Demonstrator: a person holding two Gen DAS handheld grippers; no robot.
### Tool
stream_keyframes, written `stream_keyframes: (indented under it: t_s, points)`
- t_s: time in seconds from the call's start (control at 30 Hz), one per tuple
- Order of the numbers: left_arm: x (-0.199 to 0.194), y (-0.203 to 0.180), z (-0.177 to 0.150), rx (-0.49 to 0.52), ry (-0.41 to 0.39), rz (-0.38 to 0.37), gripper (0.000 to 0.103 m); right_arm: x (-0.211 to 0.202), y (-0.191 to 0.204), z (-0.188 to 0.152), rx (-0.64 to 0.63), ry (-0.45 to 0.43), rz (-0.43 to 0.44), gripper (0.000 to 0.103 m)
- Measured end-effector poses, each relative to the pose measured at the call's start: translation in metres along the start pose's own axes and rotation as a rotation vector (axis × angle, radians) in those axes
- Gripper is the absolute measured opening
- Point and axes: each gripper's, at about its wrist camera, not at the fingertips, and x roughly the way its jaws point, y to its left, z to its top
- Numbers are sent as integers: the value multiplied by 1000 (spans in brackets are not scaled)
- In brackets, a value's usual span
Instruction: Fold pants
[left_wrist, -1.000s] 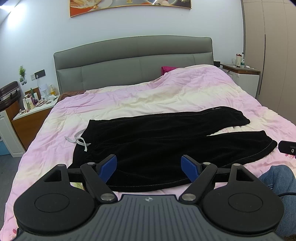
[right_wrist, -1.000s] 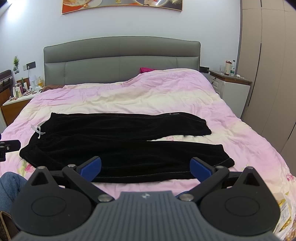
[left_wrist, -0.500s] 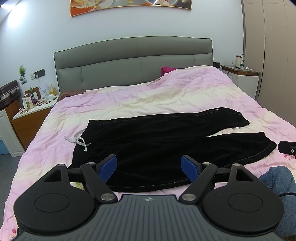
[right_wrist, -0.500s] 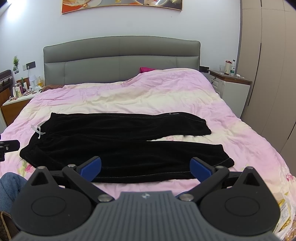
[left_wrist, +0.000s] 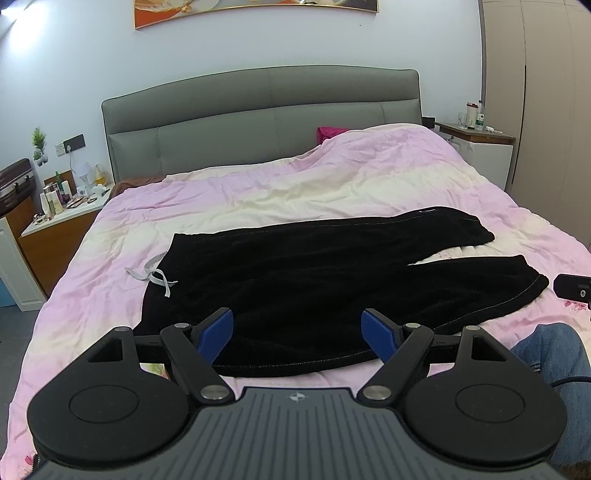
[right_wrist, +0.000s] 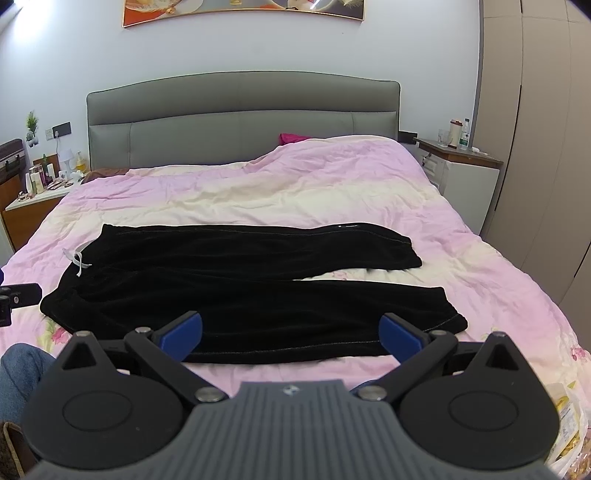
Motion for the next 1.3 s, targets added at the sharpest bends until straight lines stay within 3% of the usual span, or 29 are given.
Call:
stream_keyframes:
  t_s: [0.47, 0.77, 0.97, 1.1, 1.23, 1.3]
  points:
    - [35, 24, 3, 4, 107, -41, 89, 34, -12, 3, -2, 71, -37, 98]
    - [86, 44, 1, 102, 200, -54, 82, 88, -33, 7, -26, 132, -55, 98]
    - [123, 61, -2, 241, 209, -69, 81, 138, -59, 13, -78, 129, -36, 98]
    - [152, 72, -10, 415, 222, -79, 80, 176, -81, 15, -152, 134, 3, 98]
    - [188, 86, -26, 582, 309, -63, 80, 217, -100, 17, -259, 170, 45, 84]
    - [205, 96, -36, 656, 350, -59, 80, 236, -109, 16, -306, 202, 62, 84]
